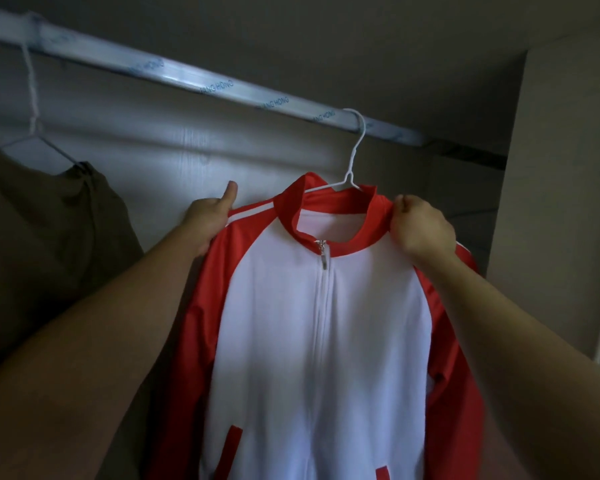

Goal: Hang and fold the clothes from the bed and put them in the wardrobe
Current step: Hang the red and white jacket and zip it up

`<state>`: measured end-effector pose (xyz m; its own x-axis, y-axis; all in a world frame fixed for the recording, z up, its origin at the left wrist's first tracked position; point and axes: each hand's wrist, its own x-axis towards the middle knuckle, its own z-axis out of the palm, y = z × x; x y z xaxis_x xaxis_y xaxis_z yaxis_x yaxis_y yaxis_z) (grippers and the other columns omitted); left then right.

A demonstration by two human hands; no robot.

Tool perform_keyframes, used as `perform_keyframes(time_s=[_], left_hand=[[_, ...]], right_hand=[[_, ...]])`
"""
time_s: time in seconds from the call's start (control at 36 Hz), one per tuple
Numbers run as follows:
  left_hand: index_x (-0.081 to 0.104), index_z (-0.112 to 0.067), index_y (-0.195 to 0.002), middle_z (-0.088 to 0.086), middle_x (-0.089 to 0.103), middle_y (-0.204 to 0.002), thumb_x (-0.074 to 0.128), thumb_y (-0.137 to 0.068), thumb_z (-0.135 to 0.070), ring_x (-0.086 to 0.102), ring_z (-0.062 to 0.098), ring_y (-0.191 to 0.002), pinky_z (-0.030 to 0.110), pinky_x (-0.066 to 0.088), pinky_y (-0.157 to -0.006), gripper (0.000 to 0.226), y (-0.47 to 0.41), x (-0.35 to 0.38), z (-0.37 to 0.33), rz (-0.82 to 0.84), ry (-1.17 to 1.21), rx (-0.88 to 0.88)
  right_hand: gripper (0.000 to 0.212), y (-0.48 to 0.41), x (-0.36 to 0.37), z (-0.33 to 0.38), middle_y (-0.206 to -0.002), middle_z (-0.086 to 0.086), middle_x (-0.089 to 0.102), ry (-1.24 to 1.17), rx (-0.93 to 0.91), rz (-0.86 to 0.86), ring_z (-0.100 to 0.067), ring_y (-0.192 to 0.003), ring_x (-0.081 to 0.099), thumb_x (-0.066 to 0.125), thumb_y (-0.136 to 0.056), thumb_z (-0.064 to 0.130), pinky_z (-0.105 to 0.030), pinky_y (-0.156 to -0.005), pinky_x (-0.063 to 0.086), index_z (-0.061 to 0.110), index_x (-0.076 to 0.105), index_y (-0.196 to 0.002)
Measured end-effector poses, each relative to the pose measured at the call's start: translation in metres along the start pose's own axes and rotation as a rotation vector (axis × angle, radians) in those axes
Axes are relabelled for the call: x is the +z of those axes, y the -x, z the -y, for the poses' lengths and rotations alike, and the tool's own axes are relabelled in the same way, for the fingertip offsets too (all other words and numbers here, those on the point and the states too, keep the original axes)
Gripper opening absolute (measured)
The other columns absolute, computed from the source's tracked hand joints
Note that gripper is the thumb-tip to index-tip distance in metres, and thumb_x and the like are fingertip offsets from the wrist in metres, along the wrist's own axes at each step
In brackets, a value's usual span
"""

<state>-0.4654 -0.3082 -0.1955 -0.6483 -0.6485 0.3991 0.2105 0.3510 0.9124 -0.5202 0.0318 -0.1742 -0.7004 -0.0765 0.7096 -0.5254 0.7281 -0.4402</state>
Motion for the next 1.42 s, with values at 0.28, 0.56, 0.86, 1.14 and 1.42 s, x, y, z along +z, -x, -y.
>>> perform_keyframes(time_s=[0.28, 0.56, 0.86, 1.14, 1.42], left_hand=[[0.06, -0.001, -0.133, 0.017, 0.066, -0.126, 0.061, -0.096, -0.013, 0.065, 0.027, -0.113, 0.032, 0.055, -0.094, 0.038, 0.031, -0.023, 0.044, 0.313, 0.487, -0.036], [0.077, -0.022, -0.097, 0.0, 0.078, -0.095, 0.078, -0.085, -0.031, 0.075, 0.015, -0.087, 0.025, 0.059, -0.073, 0.014, 0.014, -0.029, 0.032, 0.021, 0.415, 0.057], [0.076, -0.004, -0.09, 0.009, 0.072, -0.087, 0.061, -0.085, 0.0, 0.064, 0.017, -0.08, 0.02, 0.05, -0.074, 0.016, 0.016, 0.002, -0.009, 0.008, -0.008, 0.219], [0.051, -0.022, -0.075, 0.002, 0.059, -0.077, 0.041, -0.104, -0.031, 0.059, 0.03, -0.083, 0.036, 0.044, -0.078, 0.032, 0.035, 0.057, -0.034, -0.072, -0.407, 0.528], [0.058, -0.017, -0.087, 0.016, 0.068, -0.1, 0.029, -0.104, -0.053, 0.06, 0.039, -0.098, 0.044, 0.044, -0.091, 0.049, 0.044, 0.091, -0.072, -0.061, -0.562, 0.54]], right_hand=[[0.024, 0.006, -0.002, 0.005, -0.106, -0.014, 0.067, -0.03, 0.024, -0.029, -0.04, -0.098, 0.061, 0.035, -0.101, 0.032, -0.053, -0.098, 0.044, 0.028, 0.048, -0.081], [0.032, 0.005, 0.004, 0.001, -0.079, 0.002, 0.049, -0.078, 0.053, -0.063, -0.03, -0.082, 0.054, 0.033, -0.101, 0.033, -0.053, -0.097, 0.046, 0.03, 0.045, -0.071], [0.023, 0.002, 0.007, -0.001, -0.078, 0.001, 0.05, -0.06, 0.023, -0.042, -0.031, -0.084, 0.054, 0.035, -0.103, 0.03, -0.052, -0.098, 0.045, 0.029, 0.048, -0.084], [0.029, 0.003, 0.004, -0.005, -0.103, -0.016, 0.067, -0.046, -0.028, -0.037, -0.04, -0.092, 0.062, 0.031, -0.105, 0.038, -0.044, -0.083, 0.05, 0.022, 0.053, -0.095], [0.04, 0.0, 0.011, -0.005, -0.102, -0.015, 0.066, -0.042, -0.031, -0.005, -0.037, -0.092, 0.062, 0.027, -0.106, 0.048, -0.04, -0.078, 0.046, 0.02, 0.054, -0.096]])
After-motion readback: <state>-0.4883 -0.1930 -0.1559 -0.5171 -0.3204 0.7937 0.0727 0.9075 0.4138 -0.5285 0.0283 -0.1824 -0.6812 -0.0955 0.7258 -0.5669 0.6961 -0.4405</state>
